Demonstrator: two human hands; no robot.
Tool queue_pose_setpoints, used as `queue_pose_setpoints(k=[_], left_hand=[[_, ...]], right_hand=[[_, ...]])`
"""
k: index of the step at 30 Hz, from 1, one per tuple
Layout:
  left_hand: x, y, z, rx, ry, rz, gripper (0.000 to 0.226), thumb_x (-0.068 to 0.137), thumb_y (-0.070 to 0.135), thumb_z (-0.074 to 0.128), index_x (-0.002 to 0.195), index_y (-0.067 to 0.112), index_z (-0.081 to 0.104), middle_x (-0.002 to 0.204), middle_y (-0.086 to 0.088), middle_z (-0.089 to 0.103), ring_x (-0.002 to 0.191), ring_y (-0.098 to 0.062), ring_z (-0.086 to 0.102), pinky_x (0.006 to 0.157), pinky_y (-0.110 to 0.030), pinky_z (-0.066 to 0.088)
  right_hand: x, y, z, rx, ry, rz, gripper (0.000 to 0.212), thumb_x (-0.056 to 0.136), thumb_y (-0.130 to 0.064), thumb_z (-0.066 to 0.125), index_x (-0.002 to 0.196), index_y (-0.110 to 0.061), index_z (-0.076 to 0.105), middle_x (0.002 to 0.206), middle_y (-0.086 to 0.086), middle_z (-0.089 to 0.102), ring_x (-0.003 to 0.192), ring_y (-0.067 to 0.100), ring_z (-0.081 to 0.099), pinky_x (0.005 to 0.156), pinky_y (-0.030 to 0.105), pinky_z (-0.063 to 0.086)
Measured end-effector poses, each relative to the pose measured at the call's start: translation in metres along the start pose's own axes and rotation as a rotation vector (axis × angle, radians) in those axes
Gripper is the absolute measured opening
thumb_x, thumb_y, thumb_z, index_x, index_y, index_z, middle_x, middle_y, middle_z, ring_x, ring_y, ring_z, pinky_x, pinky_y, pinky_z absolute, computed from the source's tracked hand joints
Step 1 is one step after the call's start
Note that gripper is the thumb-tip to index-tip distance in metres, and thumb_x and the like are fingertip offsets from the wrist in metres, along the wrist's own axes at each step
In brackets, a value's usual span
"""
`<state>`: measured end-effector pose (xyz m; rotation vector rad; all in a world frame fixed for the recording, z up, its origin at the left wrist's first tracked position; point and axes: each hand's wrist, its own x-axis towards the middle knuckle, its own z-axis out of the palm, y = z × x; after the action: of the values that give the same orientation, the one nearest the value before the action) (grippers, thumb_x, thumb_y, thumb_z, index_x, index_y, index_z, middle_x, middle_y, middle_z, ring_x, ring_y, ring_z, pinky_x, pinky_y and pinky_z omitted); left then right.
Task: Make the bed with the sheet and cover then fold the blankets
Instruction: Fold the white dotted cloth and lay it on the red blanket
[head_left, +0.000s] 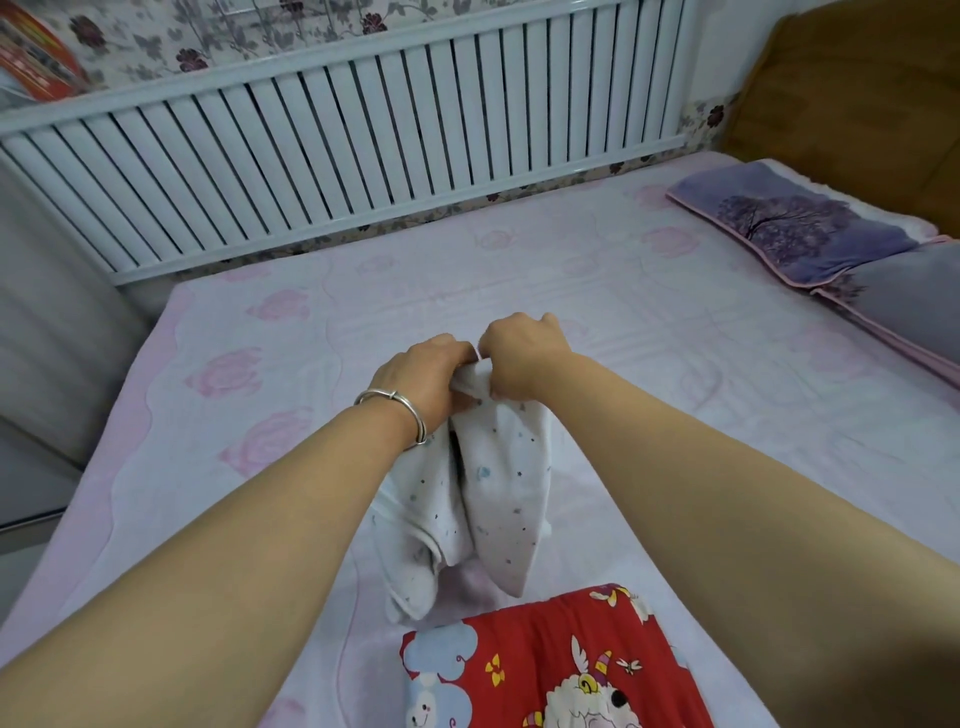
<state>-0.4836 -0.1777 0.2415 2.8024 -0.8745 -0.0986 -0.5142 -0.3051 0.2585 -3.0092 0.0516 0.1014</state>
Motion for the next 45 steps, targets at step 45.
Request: queue_pose_setpoints(k=[45], left_hand=[[-0.009, -0.052, -0.037, 0.119, 0.142, -0.263, 0.028, 0.08, -0.012, 0.043, 0.097, 0.004, 0.058, 0.115, -0.021, 0.046, 0.097, -0.037, 0.053, 0.078, -0.034, 0.04]], right_hand=[[-0.012, 0.053, -0.052, -0.284, 0.176, 0.287, 0.03, 0.09, 0.003, 0.046, 0.115, -0.002, 0.06, 0.118, 0.016, 0.06, 0.109, 0.037, 0.059, 0.071, 0.035, 0.04]])
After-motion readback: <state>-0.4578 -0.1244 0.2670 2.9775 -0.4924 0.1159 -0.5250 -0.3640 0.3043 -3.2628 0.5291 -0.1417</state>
